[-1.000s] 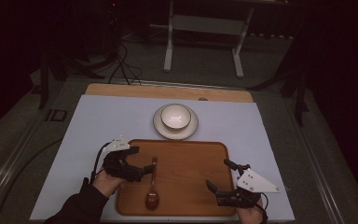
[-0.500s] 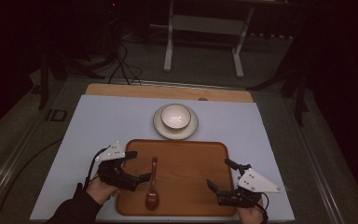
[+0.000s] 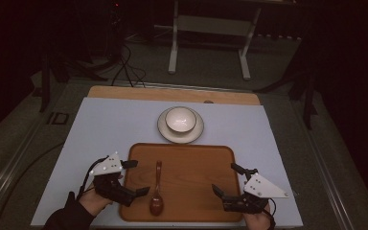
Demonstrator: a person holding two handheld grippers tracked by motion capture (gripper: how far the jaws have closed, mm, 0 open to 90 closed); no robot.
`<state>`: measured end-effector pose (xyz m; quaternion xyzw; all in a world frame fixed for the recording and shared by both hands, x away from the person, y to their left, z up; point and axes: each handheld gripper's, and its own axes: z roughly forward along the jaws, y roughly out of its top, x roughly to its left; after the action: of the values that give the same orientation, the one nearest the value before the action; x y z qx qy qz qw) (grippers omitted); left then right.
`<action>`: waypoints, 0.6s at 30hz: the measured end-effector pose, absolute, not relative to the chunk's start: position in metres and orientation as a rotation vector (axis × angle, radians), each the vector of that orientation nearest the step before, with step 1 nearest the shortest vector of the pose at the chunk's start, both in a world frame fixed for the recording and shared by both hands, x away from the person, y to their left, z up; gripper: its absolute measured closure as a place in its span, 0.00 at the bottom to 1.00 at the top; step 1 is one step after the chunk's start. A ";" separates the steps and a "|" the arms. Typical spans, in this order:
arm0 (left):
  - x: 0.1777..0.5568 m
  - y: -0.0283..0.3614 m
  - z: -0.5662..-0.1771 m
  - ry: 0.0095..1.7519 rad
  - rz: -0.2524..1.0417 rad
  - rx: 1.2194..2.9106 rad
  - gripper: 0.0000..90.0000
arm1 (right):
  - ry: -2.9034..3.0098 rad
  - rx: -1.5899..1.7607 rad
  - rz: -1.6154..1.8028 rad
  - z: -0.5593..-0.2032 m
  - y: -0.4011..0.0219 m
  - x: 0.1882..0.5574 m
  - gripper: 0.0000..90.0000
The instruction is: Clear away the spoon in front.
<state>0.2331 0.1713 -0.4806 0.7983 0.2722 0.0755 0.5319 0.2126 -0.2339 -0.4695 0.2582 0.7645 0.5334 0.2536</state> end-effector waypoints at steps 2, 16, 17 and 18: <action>0.231 0.171 -0.481 0.640 0.188 1.912 0.00 | 2.078 0.700 1.449 -0.470 -0.234 0.213 0.13; 0.229 0.180 -0.502 0.576 0.150 1.853 0.00 | 2.088 0.697 1.445 -0.470 -0.234 0.212 0.13; 0.229 0.180 -0.502 0.576 0.150 1.853 0.00 | 2.088 0.697 1.445 -0.470 -0.234 0.212 0.13; 0.229 0.179 -0.502 0.574 0.150 1.855 0.00 | 2.089 0.697 1.444 -0.470 -0.234 0.212 0.13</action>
<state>0.2287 0.1790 -0.5020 0.7877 0.2439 0.0637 0.5621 0.2120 -0.2343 -0.4697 0.2562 0.7677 0.5308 0.2515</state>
